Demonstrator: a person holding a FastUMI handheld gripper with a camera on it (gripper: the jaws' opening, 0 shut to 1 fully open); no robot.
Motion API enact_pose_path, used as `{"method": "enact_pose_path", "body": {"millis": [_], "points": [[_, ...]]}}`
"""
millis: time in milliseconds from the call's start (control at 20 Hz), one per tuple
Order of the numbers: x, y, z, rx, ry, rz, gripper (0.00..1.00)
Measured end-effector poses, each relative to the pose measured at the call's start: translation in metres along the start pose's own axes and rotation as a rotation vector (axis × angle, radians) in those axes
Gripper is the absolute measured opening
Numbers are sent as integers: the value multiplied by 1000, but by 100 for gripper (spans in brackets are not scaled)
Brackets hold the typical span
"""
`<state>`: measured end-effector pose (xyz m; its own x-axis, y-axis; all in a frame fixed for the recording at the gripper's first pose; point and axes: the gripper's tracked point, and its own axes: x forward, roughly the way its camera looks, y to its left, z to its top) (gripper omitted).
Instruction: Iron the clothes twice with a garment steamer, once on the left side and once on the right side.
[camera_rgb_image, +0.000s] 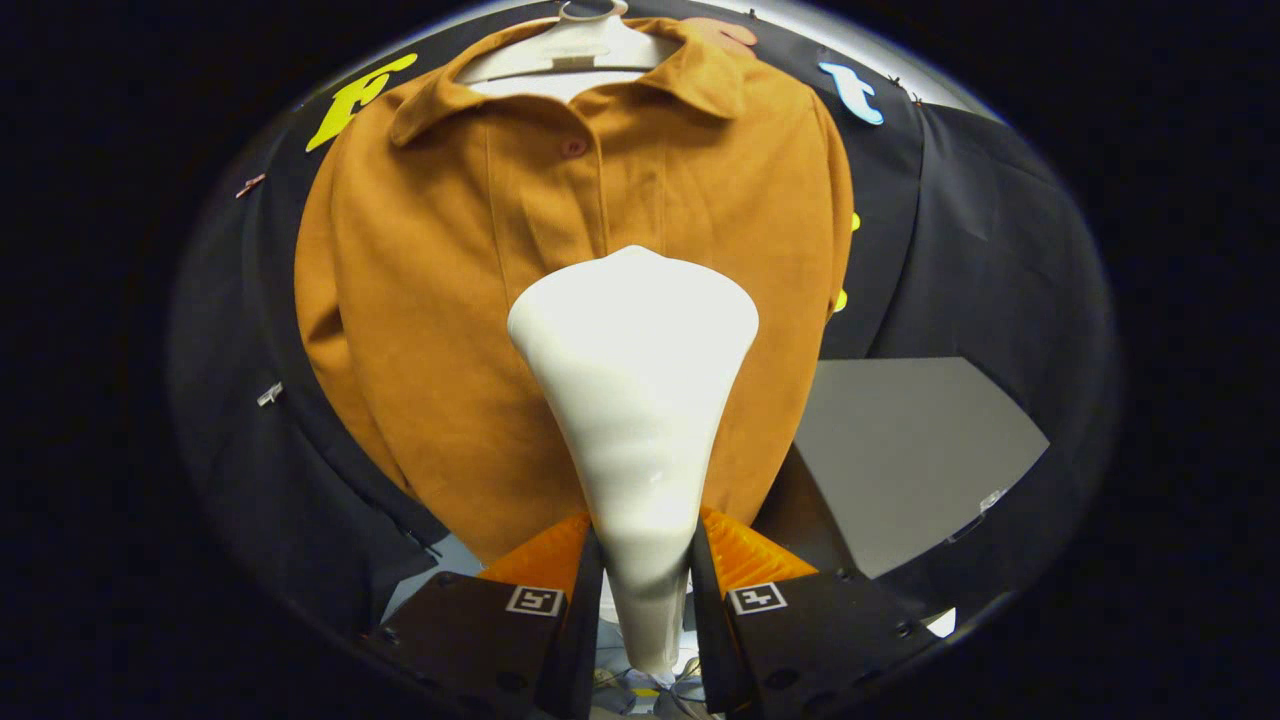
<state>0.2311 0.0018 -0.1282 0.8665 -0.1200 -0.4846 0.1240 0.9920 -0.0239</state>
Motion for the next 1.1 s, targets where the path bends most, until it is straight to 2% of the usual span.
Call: {"method": "enact_pose_path", "body": {"millis": [300, 650, 1100], "points": [[-33, -38, 56, 24, -166, -28, 45], [-74, -64, 106, 35, -347, -21, 45], [-96, -80, 136, 74, -501, 29, 45]]}}
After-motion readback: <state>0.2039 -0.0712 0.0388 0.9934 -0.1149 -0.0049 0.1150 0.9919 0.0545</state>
